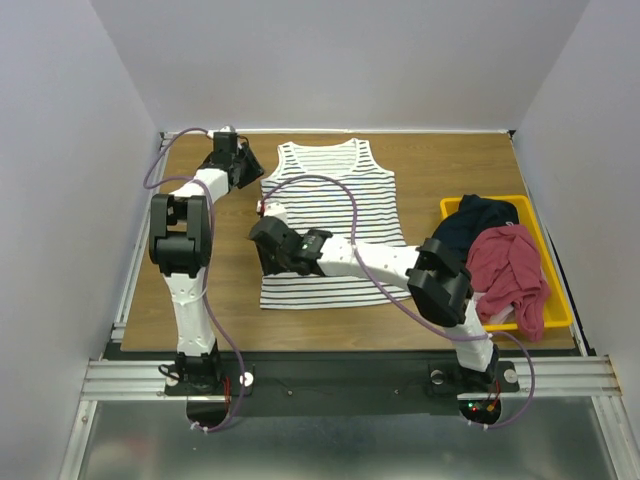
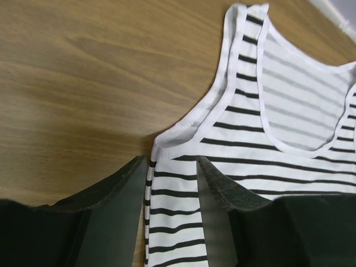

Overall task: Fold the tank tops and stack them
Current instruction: Fold the tank top

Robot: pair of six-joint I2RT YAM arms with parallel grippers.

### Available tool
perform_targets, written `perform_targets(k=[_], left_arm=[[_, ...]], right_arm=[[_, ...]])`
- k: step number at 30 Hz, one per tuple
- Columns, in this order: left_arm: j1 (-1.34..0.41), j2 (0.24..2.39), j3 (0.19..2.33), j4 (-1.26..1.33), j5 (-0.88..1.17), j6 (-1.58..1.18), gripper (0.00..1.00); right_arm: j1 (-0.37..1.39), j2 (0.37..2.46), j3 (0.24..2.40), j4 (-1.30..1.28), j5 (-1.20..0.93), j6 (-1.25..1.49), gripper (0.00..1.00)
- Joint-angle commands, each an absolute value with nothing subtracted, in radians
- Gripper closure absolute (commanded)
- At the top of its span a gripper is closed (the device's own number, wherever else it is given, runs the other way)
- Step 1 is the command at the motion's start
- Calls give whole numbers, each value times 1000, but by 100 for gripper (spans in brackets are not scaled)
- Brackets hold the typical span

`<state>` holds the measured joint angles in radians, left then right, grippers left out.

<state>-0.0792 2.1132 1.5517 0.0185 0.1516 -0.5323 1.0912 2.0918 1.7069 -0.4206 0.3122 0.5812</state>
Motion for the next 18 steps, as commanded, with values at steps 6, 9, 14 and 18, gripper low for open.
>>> perform_targets(k=[6,9,14,18], left_arm=[[-84,2094,1569,54,212,-489,48],[-84,2091,1566,52,207,-486,48],[-84,2092,1566,52,212,-492,48],[-84,2092,1565,52,213,-497,49]], right_arm=[[1192,2166,1756,-433,416,650,58],[1230,2201,1776,-455,452,660,58],[1259,2229,1793,-494,498,676,58],[1273,2235,1807,-518,531,680,58]])
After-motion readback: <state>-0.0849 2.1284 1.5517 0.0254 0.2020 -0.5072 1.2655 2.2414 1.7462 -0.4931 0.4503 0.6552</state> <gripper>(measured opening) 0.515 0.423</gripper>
